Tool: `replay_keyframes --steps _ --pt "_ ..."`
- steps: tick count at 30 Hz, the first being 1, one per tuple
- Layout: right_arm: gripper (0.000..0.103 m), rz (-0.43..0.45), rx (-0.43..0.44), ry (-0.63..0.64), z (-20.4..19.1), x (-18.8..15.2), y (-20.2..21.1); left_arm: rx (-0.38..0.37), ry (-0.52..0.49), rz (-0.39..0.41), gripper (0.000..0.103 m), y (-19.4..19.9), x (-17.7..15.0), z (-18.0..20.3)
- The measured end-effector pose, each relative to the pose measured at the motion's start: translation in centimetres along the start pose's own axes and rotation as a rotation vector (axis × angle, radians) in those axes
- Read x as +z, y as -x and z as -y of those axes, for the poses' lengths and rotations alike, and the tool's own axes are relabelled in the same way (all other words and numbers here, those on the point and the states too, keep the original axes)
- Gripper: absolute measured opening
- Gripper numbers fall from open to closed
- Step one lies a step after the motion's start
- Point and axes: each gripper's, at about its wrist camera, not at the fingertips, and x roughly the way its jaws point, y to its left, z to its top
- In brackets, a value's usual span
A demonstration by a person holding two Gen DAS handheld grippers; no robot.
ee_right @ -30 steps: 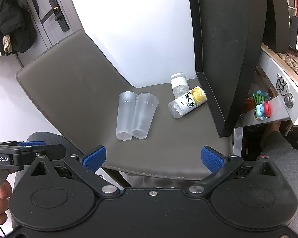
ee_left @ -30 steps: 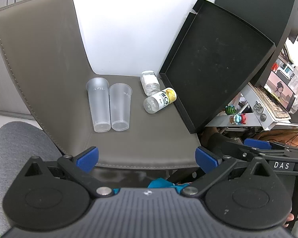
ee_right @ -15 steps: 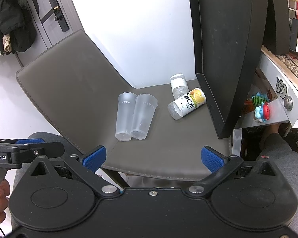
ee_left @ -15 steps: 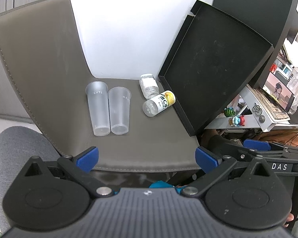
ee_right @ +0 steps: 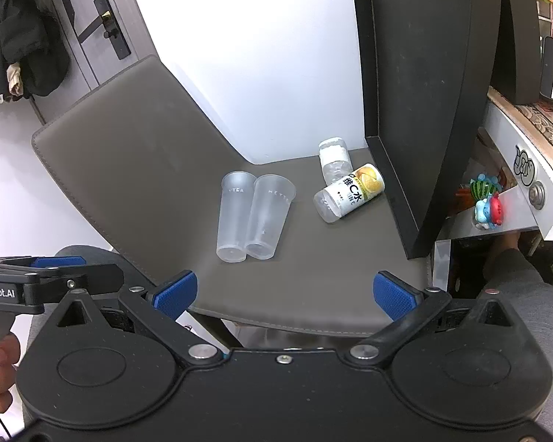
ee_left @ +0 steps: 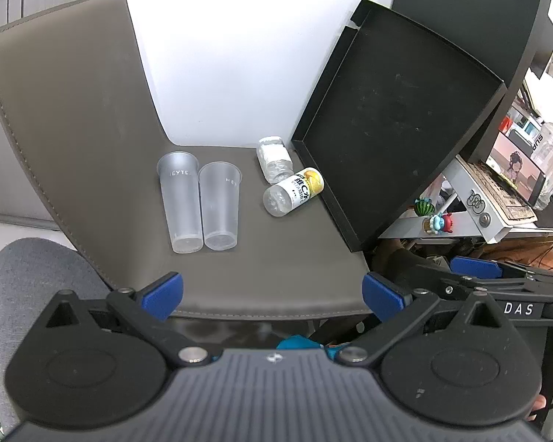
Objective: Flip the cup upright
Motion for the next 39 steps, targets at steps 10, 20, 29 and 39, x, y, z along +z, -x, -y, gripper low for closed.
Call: replay_keyframes --steps 10,20,29,39 --pt "0.103 0.000 -0.003 0.003 0.0 0.1 0.1 0.003 0.000 0.001 0.103 0.0 0.0 0.1" --pt "0.103 0.000 -0.002 0.003 0.0 0.1 0.0 0.004 0.005 0.001 0.103 0.1 -0.1 0.0" --pt "0.103 0.001 -0.001 0.005 0.1 0.1 0.0 -0.003 0.017 -0.005 0.103 -0.1 0.1 -0.3" --pt "0.103 -0.019 -0.014 -0.004 0.5 0.8 -1.4 -0.010 0.035 -0.027 0.103 -1.4 1.3 -0.5"
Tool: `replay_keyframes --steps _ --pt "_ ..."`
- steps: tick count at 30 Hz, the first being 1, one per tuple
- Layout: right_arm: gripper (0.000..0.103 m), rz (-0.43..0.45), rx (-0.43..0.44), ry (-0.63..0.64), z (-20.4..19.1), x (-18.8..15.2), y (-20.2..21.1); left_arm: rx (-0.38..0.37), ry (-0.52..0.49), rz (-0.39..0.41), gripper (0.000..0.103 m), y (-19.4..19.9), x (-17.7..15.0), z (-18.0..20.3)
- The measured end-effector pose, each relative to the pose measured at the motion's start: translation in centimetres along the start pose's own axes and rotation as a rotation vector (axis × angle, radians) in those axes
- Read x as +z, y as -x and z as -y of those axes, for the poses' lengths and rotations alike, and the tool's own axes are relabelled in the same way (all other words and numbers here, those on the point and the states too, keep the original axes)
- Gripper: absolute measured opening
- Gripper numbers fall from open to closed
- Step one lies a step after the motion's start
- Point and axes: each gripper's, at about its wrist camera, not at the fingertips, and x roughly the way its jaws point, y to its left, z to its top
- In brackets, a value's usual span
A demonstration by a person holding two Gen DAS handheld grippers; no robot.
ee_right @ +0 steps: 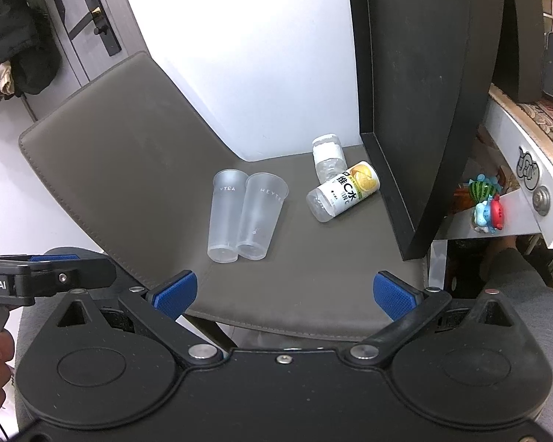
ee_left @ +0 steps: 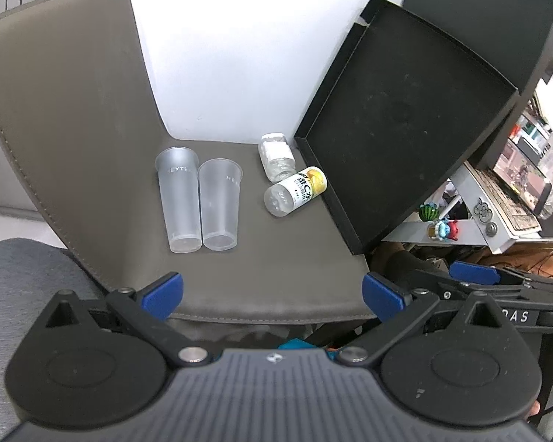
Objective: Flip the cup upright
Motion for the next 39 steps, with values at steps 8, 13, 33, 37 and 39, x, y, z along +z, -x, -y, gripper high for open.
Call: replay_keyframes --steps 8,13,33,37,39 --pt "0.103 -0.017 -0.002 -0.019 0.6 0.4 -2.1 -0.003 0.044 -0.009 0.103 -2.1 1.2 -0.8" --pt "0.103 -0.015 -0.006 -0.033 1.3 0.5 -3.6 -0.018 0.068 -0.028 0.103 -3.7 1.9 -1.2" --pt "0.103 0.064 -0.012 -0.134 4.7 2.3 -8.1 -0.042 0.099 -0.109 0.103 -10.6 6.5 -1.8" --pt "0.103 0.082 -0.013 -0.148 5.2 2.4 -9.0 -0.048 0.086 -0.125 0.103 -11.8 7.3 -1.4" --pt "0.103 0.090 -0.015 -0.156 5.5 2.5 -9.3 -0.044 0.080 -0.132 0.103 -12.5 7.6 -1.4"
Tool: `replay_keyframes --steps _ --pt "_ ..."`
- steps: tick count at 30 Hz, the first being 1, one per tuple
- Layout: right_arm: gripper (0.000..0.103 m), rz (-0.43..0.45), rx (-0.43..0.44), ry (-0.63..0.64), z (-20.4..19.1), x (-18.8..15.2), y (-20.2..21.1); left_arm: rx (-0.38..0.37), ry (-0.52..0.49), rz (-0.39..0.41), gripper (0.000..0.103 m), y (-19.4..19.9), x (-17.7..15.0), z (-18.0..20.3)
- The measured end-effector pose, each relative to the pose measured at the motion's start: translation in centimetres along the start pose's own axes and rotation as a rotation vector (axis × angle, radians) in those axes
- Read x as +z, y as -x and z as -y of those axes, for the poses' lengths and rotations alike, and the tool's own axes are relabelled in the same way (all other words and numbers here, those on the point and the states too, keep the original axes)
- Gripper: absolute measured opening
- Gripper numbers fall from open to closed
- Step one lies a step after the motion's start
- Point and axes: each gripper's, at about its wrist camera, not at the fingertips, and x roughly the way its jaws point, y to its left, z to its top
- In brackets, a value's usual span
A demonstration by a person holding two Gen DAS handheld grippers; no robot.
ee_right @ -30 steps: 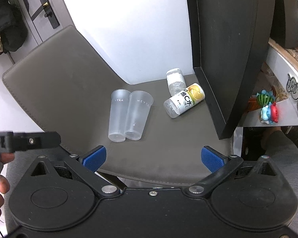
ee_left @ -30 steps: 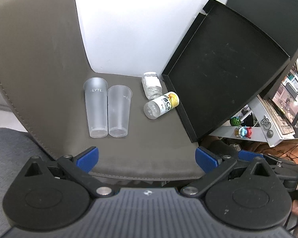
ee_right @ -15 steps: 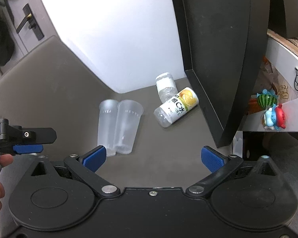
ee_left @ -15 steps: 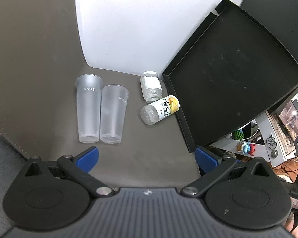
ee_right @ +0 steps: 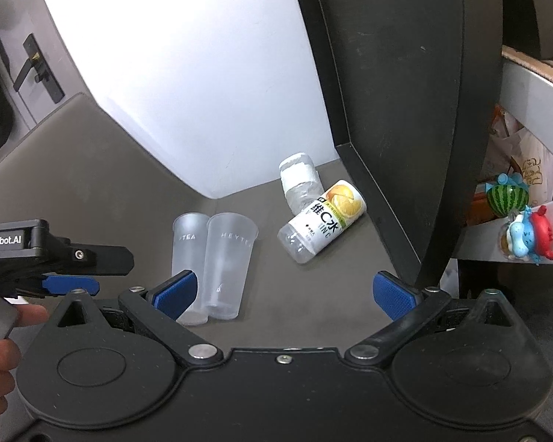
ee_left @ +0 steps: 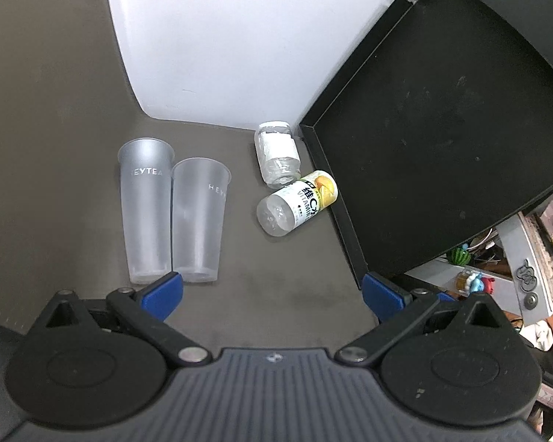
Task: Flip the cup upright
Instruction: 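Move the left gripper toward the clear cup lying on its side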
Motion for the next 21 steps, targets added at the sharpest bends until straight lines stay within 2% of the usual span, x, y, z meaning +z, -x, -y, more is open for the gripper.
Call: replay_keyframes --steps 10,12,21 --pt "0.100 0.061 -0.012 -0.016 0.5 0.3 -1.5 0.000 -0.024 -0.029 0.103 -3.6 2.9 0.5" --pt "0.097 0.062 -0.015 -0.020 0.8 0.2 -1.9 -0.001 -0.029 -0.032 0.103 -4.4 3.6 0.6" --pt "0.097 0.083 -0.052 -0.043 2.0 -0.3 -3.7 -0.021 -0.041 -0.027 0.102 -7.6 6.4 0.7"
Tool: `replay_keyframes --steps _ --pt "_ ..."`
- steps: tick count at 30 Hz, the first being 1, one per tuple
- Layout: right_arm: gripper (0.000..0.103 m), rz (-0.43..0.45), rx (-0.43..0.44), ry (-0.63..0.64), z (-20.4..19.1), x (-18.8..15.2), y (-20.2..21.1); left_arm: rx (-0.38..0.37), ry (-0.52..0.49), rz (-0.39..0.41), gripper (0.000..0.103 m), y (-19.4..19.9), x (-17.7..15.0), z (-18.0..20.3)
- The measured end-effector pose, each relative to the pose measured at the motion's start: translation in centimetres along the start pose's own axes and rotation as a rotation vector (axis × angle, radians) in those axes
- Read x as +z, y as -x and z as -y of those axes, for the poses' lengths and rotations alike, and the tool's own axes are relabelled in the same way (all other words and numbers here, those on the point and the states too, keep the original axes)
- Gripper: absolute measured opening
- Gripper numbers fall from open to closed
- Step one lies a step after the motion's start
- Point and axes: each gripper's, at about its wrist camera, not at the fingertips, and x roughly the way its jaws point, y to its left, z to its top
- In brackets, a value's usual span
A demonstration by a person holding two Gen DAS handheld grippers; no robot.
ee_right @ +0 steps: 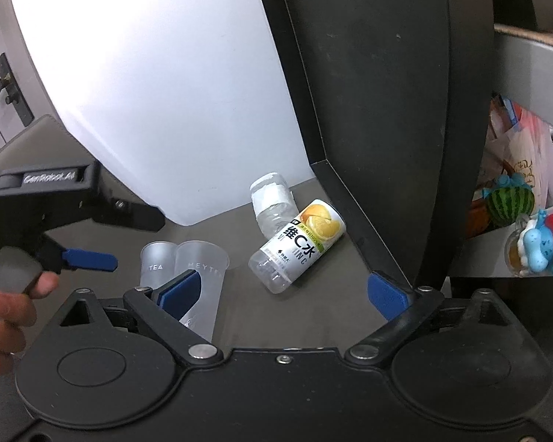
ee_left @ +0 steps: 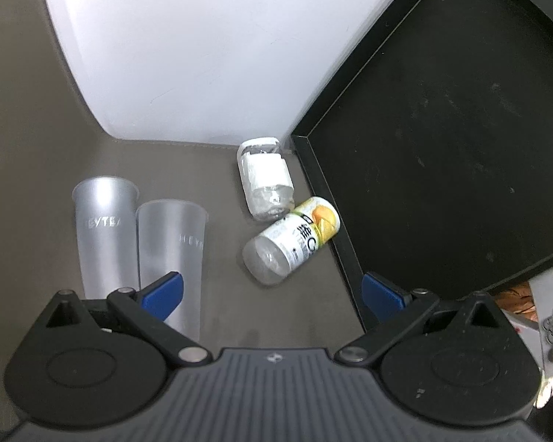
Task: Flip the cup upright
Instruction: 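Move the left gripper toward the clear cup lying on its side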
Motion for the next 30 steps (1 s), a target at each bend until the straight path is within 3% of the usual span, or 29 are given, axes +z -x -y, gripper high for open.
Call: replay_keyframes --steps 22,30 --pt "0.097 0.016 -0.089 -0.046 1.1 -0.9 -3.4 -0.015 -0.055 -0.068 0.097 -10.0 6.6 1.5" --pt "0.090 0.017 -0.133 -0.037 1.4 -1.1 -4.4 -0.037 -0.091 -0.128 0.092 -14.5 9.0 2.5"
